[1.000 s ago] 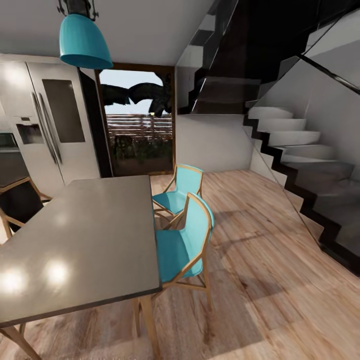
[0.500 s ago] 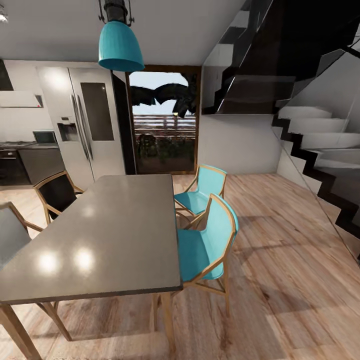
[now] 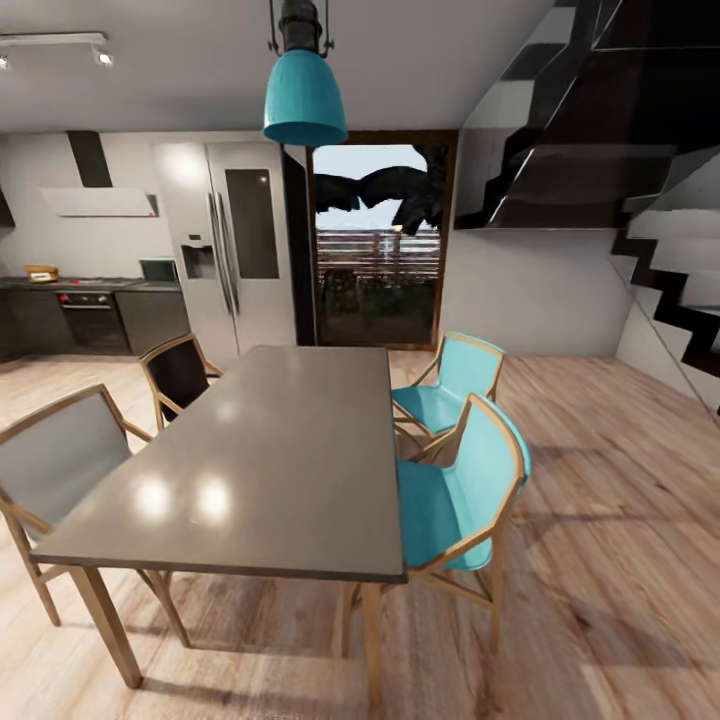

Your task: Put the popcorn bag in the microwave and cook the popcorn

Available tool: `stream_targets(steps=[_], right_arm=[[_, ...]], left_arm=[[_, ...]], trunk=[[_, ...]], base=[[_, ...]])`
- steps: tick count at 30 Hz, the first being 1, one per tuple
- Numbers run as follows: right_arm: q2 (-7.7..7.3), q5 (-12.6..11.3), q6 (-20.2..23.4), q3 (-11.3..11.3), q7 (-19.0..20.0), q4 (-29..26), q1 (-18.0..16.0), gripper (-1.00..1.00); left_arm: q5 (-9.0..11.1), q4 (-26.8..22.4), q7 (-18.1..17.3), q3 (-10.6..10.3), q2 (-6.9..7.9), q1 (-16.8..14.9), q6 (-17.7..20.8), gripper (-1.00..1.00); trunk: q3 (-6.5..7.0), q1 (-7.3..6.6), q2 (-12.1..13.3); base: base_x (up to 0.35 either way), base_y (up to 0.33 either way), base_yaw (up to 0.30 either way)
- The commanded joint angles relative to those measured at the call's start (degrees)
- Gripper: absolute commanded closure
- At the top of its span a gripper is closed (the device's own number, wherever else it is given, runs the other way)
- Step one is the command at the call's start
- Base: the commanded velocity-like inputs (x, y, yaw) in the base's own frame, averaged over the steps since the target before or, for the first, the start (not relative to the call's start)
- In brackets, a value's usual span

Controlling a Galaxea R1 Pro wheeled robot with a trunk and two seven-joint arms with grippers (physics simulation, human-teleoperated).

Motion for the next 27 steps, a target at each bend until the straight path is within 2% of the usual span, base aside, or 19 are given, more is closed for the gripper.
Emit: stream_targets(steps=[1,27], right_arm=[[0.01,0.08,-0.15,0.07,-0.21,0.01,-0.01,-1.00],[0.01,0.01,-0.06,0.07,-0.21,0.01,-0.01,-1.00]], left_arm=[[0.11,-0.05,0.01,-0.02,-0.01,0.01,-0.07,-1.00],[0.11,-0.05,0.00,-0.02,0.01,0.01,-0.07,-1.00]], trunk=[[-0.04,0.00,-0.02],[-0.04,0.00,-0.02]], base=[[0.000,0.000,0.300],[0.000,0.000,0.300]])
